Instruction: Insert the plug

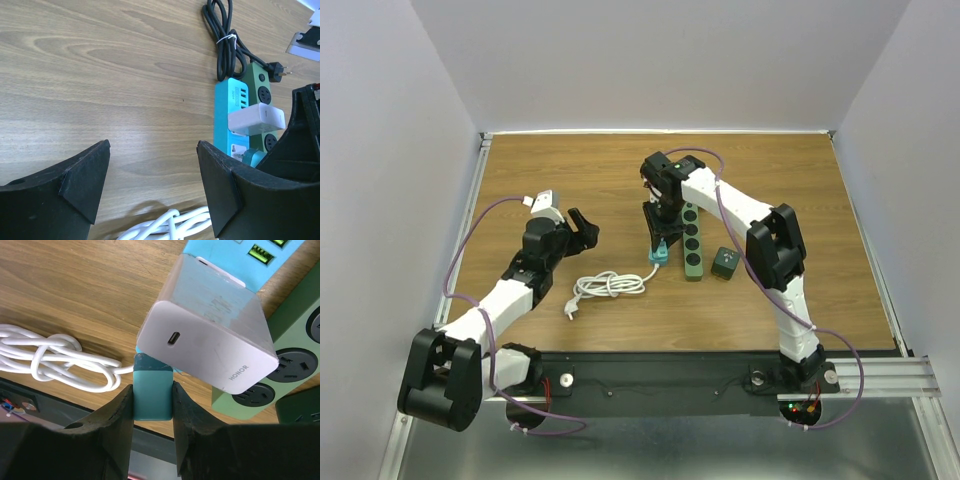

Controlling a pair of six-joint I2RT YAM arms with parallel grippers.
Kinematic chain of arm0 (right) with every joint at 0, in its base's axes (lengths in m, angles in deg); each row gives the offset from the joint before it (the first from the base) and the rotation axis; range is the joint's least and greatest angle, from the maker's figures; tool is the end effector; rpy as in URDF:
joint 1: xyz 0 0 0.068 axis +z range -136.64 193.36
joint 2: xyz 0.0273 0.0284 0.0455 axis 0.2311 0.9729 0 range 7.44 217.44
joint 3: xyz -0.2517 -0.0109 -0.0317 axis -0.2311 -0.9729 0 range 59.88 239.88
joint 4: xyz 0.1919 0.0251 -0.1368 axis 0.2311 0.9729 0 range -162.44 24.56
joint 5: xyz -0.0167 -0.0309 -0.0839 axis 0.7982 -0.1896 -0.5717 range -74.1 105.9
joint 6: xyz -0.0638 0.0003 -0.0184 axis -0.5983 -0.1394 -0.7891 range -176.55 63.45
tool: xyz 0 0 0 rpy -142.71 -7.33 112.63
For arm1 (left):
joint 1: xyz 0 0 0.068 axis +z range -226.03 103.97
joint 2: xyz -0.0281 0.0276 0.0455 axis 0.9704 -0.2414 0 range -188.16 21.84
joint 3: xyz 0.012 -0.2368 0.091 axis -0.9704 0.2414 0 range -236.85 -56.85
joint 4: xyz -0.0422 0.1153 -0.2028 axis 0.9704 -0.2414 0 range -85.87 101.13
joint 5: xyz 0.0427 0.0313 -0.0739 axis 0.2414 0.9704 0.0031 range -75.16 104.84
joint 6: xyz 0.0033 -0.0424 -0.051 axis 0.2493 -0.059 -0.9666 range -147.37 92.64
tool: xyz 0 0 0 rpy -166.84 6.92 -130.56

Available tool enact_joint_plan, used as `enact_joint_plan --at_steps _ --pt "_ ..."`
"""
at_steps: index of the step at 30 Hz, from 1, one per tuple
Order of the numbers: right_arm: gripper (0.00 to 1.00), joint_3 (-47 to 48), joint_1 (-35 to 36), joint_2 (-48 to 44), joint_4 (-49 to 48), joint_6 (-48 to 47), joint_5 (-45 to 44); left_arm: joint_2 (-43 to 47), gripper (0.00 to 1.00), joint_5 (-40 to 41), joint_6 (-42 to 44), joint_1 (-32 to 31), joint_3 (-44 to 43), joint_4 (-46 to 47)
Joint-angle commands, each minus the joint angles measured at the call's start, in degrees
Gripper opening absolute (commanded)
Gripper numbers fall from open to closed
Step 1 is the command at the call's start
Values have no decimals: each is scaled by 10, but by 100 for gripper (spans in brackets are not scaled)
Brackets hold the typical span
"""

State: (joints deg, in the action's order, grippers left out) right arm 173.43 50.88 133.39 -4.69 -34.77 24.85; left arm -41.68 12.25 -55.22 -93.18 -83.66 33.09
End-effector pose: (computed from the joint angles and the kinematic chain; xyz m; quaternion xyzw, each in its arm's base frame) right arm 0.3215 0.2571 0.1989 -0.1426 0.9830 0.1100 0.0360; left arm 0.2331 -0.0744 0.2173 -0.0601 0.7897 -0.2501 0.5570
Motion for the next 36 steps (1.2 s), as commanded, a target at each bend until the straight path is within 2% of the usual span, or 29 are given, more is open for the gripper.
enact_joint_plan --at_steps 1,18,30,36 --pt "0 18 -4 12 9 15 -46 20 82 0 11 3 7 7" --pt "0 103 -30 61 49 42 -112 49 82 -29 -6 3 11 -21" --pt "0 80 -44 51 55 71 -155 67 82 -46 -9 2 19 -39" --pt "2 53 -57 46 51 82 -166 67 82 -54 -2 1 27 -13"
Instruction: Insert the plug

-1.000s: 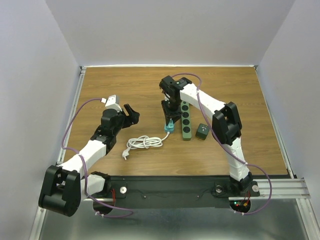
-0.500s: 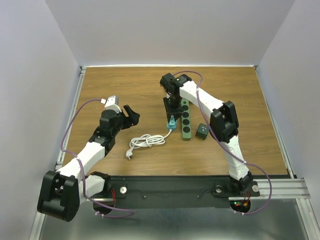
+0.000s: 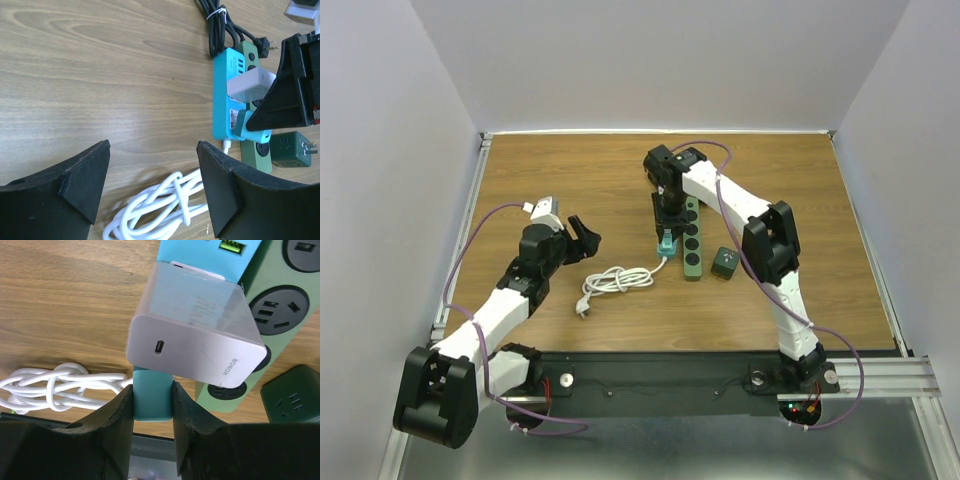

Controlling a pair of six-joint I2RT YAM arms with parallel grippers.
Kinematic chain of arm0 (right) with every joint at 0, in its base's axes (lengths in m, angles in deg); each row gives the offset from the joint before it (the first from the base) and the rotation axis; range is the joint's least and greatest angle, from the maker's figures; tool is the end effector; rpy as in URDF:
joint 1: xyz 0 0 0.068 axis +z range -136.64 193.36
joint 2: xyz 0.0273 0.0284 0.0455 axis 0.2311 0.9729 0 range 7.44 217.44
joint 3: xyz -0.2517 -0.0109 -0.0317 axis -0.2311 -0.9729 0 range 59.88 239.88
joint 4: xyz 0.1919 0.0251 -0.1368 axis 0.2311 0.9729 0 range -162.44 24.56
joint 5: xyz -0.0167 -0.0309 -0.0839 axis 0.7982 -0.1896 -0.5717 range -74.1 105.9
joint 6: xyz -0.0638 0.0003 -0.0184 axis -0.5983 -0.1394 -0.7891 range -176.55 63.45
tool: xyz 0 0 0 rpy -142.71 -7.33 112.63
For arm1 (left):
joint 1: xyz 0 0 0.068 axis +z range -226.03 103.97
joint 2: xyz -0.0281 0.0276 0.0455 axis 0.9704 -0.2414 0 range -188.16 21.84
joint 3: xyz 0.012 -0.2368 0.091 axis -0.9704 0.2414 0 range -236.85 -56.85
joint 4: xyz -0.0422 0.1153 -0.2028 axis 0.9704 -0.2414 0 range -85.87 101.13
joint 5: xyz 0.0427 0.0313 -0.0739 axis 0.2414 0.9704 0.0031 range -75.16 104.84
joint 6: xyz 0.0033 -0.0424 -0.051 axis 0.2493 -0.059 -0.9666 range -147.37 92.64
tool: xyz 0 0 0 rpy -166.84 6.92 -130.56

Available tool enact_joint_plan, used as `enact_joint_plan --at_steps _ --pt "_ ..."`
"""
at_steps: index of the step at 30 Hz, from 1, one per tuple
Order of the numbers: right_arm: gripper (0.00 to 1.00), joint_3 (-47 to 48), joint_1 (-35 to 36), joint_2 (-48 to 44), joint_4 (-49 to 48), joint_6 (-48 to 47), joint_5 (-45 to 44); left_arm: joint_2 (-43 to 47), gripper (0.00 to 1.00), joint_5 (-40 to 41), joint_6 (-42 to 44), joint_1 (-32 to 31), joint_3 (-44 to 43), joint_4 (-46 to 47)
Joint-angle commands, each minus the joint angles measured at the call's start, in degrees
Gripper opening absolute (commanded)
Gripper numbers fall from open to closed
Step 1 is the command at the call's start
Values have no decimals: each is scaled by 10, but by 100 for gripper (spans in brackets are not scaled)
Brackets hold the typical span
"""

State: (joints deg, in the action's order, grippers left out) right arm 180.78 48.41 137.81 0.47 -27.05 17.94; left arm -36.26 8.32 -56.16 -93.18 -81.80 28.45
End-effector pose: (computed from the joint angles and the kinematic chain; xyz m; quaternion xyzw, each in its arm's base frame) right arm 0.3434 0.2431 0.1974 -0.0494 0.9964 0.0506 0.0468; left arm 0.2165 -0.0730 0.2171 -0.0467 0.7959 -0.2767 0.5365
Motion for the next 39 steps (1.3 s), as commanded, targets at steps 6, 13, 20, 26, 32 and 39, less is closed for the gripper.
enact_joint_plan --at_steps 6,13,20,26,32,39 --pt "8 18 -45 13 -9 0 -93 31 80 -18 33 -20 22 97" --pt "9 37 -60 16 -16 -28 -82 13 80 129 66 -163 -4 118" --pt "13 25 -74 0 -36 -51 -76 -103 80 222 67 -263 -81 145" --pt "13 -16 -78 -25 -79 -55 -42 -217 80 279 71 -315 -162 147" --pt "14 -28 -79 -32 -106 -57 -25 -312 80 317 87 -364 -249 140" --pt "19 -10 -94 -33 -116 -66 -8 -407 80 344 91 -390 -331 105"
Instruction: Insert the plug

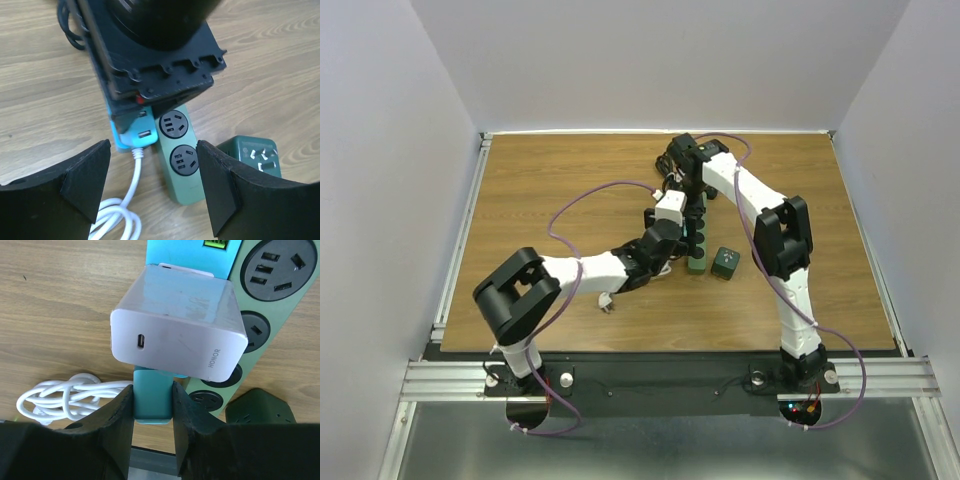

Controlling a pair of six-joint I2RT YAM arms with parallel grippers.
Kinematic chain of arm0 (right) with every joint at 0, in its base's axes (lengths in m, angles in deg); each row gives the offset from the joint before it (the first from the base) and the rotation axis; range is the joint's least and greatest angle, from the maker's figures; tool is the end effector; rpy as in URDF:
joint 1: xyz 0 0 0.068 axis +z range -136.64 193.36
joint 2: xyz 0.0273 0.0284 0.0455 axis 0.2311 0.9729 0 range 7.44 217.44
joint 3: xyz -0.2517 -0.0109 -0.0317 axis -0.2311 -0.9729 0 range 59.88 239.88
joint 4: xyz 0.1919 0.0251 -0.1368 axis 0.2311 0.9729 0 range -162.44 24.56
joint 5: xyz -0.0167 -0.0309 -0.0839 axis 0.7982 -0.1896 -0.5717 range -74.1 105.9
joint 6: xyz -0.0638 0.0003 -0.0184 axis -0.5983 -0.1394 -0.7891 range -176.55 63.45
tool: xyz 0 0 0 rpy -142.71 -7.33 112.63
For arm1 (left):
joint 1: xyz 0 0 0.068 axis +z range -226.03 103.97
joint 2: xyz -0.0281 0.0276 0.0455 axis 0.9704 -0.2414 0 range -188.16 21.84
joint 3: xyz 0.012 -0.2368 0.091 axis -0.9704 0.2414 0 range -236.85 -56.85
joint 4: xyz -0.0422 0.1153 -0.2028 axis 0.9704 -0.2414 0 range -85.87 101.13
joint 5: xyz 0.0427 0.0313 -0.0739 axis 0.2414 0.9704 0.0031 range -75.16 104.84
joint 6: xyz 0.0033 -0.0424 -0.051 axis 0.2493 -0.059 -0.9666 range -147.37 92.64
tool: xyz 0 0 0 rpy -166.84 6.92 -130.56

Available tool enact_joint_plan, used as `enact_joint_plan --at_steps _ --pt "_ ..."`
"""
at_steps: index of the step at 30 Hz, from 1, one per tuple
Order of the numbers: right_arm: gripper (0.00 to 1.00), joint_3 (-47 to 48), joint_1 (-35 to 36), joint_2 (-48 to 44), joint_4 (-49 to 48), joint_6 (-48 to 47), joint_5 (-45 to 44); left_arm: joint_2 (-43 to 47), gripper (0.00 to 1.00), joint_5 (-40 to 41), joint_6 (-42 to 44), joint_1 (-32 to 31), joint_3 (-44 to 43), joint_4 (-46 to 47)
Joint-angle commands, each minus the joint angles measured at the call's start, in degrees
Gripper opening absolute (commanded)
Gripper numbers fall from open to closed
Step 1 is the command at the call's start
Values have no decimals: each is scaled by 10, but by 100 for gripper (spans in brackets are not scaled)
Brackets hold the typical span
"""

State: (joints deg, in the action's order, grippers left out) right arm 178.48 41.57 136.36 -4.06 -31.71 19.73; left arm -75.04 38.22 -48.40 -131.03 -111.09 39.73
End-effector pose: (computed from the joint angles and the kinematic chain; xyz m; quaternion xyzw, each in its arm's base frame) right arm 0.3723 0.2036 0.1995 -0.0325 0.9941 0.0738 0.0733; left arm 0.2291 -0.2907 0.2224 0.1062 0.7747 -0.2453 0.5731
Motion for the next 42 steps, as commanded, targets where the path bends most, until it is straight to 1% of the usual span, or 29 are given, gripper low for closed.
enact_joint_plan --at_steps 1,3,8,12,15,17,18,19,20,24,25,26,27,28,31,33,34,38,40,42 --pt "19 13 -27 -18 -72 -21 -23 -28 80 57 9 -12 -57 -18" --pt "19 10 -30 -19 -75 -23 -16 -57 80 85 5 -12 -76 -50" --pt "19 4 -31 -20 -84 -23 -1 -96 80 143 6 -12 -102 -65" --pt "19 -1 -31 -20 -90 -23 14 -120 79 153 22 -12 -120 -58" --pt "19 -8 -31 -20 -91 -23 21 -138 75 152 35 -12 -133 -46" --pt "20 -14 -31 -22 -94 -23 25 -149 70 152 39 -10 -142 -41" --pt "22 -16 -31 -23 -94 -24 27 -153 67 150 39 -9 -144 -38" --pt "24 -17 -31 -23 -95 -24 27 -155 62 149 43 -8 -148 -35" --pt "27 -19 -32 -24 -94 -25 27 -161 60 149 47 -5 -149 -32" --pt "34 -20 -30 -25 -95 -27 28 -172 47 138 45 10 -157 -28" --pt "38 -18 -31 -25 -95 -28 28 -175 39 135 45 15 -159 -28" --pt "40 -17 -32 -25 -95 -28 26 -178 35 128 43 17 -161 -28" --pt "44 -17 -32 -25 -95 -29 25 -179 32 127 42 24 -160 -28" --pt "46 -17 -32 -25 -95 -30 25 -179 26 127 41 26 -157 -29" --pt "54 -17 -33 -27 -95 -30 23 -181 19 117 31 36 -154 -33" --pt "57 -15 -35 -30 -96 -30 21 -184 16 107 28 46 -152 -36" --pt "61 -14 -36 -31 -96 -30 21 -185 13 103 28 49 -152 -35" --pt "68 -9 -39 -50 -101 -30 21 -190 7 81 40 56 -158 -33" --pt "79 -6 -43 -57 -102 -28 20 -193 4 63 49 57 -162 -34" --pt "82 -7 -47 -65 -102 -28 14 -193 2 51 52 59 -163 -37"
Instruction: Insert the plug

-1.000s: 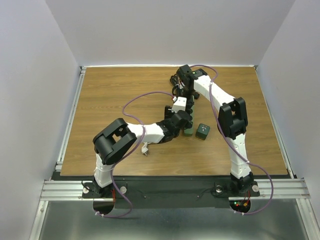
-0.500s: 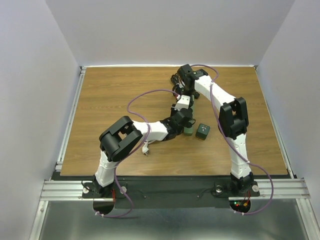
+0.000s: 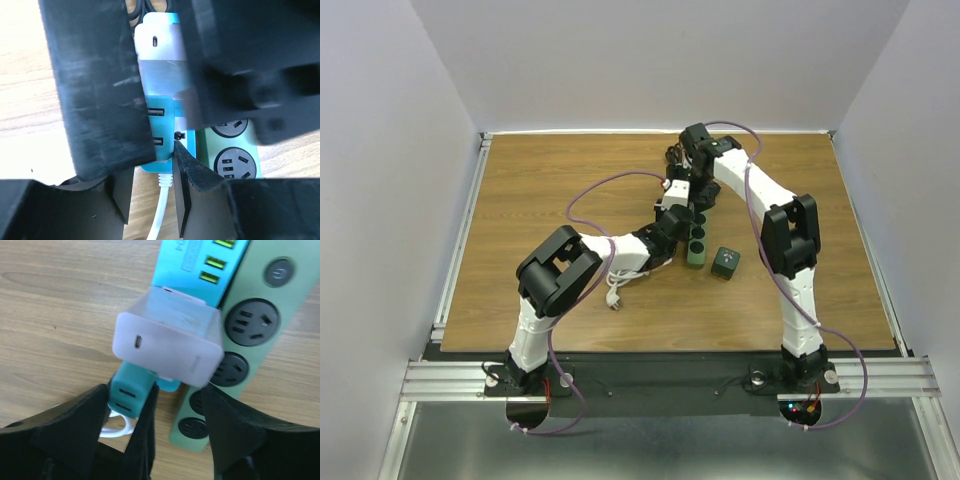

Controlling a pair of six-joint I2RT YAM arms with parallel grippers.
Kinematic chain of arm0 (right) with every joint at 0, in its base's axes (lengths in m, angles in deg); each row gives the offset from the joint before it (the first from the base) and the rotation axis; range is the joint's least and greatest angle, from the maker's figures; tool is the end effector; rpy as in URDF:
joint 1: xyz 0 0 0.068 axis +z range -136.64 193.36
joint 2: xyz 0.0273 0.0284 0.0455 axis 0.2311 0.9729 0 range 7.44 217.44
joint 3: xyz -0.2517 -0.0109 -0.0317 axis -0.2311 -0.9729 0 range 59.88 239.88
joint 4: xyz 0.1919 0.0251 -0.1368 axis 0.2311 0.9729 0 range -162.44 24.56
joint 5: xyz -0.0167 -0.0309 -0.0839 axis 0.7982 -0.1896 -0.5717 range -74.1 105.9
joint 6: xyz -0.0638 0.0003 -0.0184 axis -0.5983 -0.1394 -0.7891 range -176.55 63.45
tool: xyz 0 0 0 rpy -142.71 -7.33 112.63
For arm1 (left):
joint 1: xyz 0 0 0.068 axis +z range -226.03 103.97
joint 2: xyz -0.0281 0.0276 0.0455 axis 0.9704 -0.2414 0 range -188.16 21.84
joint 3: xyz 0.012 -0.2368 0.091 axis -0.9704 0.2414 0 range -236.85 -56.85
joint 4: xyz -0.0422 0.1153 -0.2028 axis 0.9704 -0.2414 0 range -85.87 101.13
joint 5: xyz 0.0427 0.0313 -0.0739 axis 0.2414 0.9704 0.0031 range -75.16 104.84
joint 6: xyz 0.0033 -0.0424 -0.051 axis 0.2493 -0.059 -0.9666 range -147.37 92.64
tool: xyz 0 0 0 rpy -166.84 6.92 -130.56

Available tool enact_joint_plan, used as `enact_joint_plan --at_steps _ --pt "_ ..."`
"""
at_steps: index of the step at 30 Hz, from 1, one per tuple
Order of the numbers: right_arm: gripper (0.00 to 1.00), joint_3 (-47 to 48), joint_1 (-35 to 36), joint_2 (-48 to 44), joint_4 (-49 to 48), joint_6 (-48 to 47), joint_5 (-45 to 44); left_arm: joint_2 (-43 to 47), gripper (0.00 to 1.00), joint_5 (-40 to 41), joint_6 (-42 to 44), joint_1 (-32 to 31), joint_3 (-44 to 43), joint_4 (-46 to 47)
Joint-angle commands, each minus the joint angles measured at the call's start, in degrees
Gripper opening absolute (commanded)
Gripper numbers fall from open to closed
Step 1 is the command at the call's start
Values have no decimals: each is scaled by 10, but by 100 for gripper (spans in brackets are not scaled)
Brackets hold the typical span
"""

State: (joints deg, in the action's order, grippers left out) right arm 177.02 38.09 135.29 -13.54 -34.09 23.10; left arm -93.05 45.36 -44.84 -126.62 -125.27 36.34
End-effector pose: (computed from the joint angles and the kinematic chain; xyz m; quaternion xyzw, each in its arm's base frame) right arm 0.3969 0.1901 0.2065 -0.0305 0.9818 0.1274 0.1372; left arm 0.2926 -0.3139 0.1746 0.0845 0.8057 -0.1247 0.5729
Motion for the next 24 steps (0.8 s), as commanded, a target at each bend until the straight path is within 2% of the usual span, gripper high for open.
enact_joint_plan --at_steps 1,10,17,24 --pt "83 4 -14 -65 -7 -5 -21 -13 1 -25 17 16 -22 -8" --pt "87 -57 -56 -132 -33 -10 -36 -8 0 -100 47 38 -5 -15" --pt "88 -104 -100 -179 -71 -18 -36 23 0 -211 73 76 26 -9" --pt "88 -100 -125 -199 -98 -24 -31 26 0 -274 77 108 -8 -55"
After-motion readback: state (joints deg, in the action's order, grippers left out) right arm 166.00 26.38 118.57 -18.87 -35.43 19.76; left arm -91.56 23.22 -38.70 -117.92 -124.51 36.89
